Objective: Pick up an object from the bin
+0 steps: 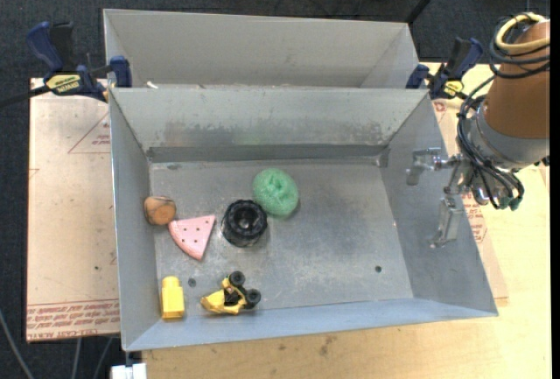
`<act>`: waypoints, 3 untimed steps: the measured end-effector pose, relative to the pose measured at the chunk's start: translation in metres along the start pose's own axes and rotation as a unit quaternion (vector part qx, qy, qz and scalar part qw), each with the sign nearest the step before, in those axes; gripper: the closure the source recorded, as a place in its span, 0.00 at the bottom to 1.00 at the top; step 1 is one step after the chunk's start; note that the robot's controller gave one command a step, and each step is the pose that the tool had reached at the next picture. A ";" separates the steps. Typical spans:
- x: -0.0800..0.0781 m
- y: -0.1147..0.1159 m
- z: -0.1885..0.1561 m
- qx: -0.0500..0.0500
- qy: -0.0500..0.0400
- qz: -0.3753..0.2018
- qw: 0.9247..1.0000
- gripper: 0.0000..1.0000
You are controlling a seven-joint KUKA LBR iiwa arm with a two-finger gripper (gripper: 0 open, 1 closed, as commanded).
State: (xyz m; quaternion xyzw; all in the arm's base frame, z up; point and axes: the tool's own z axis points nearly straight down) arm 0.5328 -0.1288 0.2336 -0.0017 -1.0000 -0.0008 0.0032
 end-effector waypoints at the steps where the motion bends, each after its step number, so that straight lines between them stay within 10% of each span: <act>1: -0.001 0.001 -0.005 0.001 -0.004 -0.002 1.000 0.00; 2: -0.009 0.047 -0.056 0.001 -0.002 -0.016 1.000 0.00; 3: -0.050 0.071 -0.078 0.001 -0.014 -0.046 0.999 0.00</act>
Offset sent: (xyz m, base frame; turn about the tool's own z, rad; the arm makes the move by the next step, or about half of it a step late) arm 0.0221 0.1120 0.1300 -0.0758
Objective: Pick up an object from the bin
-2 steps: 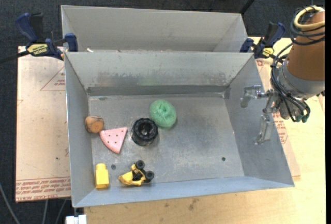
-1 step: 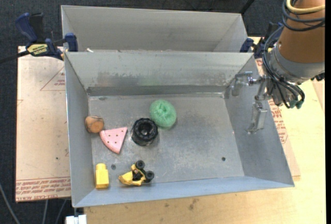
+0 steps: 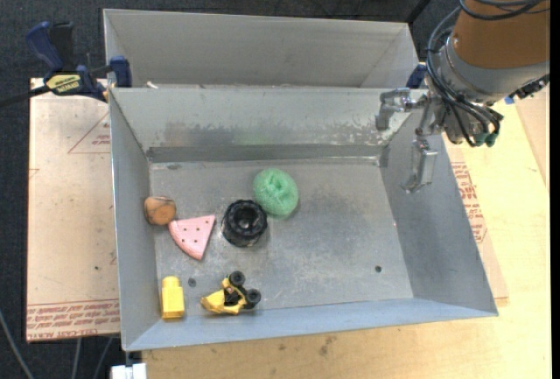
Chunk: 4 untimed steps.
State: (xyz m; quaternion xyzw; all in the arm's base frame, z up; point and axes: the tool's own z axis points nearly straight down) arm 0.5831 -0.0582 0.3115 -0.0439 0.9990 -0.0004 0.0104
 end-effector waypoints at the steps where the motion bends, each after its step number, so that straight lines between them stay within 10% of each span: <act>1: -0.004 0.015 0.065 -0.001 0.007 -0.009 1.000 0.00; 2: -0.007 0.066 0.087 -0.001 0.011 0.007 1.000 0.00; 4: -0.010 0.091 0.154 0.000 0.012 0.028 1.000 0.00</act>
Offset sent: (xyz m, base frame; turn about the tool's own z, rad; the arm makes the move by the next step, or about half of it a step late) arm 0.0028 0.0977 -0.0915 0.0287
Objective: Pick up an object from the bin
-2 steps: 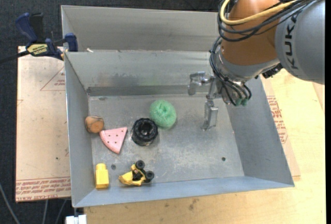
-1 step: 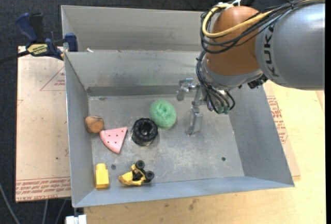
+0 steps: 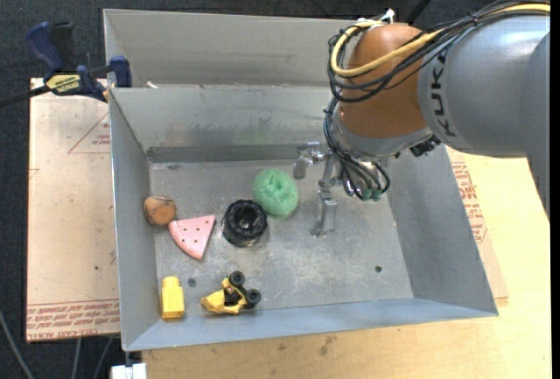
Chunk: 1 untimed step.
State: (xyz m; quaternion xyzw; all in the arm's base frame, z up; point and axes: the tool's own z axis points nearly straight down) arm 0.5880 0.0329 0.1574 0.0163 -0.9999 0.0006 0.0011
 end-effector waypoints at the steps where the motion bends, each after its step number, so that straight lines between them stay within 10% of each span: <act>1: -0.021 0.024 0.037 -0.001 -0.004 -0.095 0.995 0.00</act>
Offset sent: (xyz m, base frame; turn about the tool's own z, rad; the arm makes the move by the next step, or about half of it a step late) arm 0.0481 0.0169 -0.0832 -0.0281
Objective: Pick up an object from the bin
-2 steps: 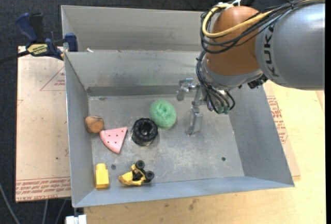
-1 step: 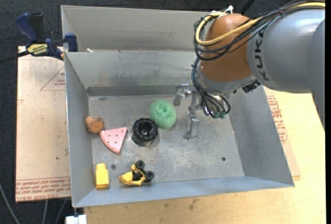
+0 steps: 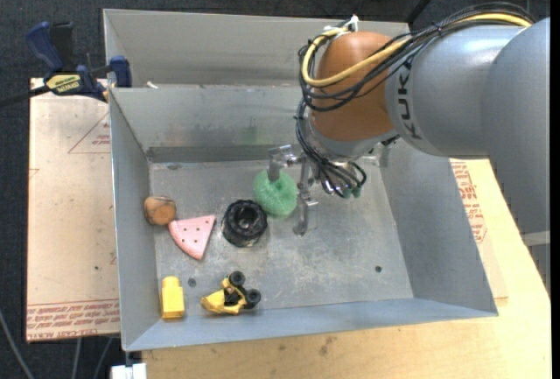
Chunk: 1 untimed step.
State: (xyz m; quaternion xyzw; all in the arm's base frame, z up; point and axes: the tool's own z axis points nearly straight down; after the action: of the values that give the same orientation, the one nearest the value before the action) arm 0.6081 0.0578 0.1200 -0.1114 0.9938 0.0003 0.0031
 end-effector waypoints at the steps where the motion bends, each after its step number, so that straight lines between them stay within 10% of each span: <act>1: -0.022 -0.009 0.036 -0.001 0.000 0.076 0.997 0.00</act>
Offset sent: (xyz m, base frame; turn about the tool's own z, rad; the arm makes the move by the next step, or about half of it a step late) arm 0.0379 0.0115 -0.0495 -0.0337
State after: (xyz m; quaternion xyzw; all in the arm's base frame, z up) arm 0.6316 0.0543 0.0840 -0.0356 0.9994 0.0014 0.0032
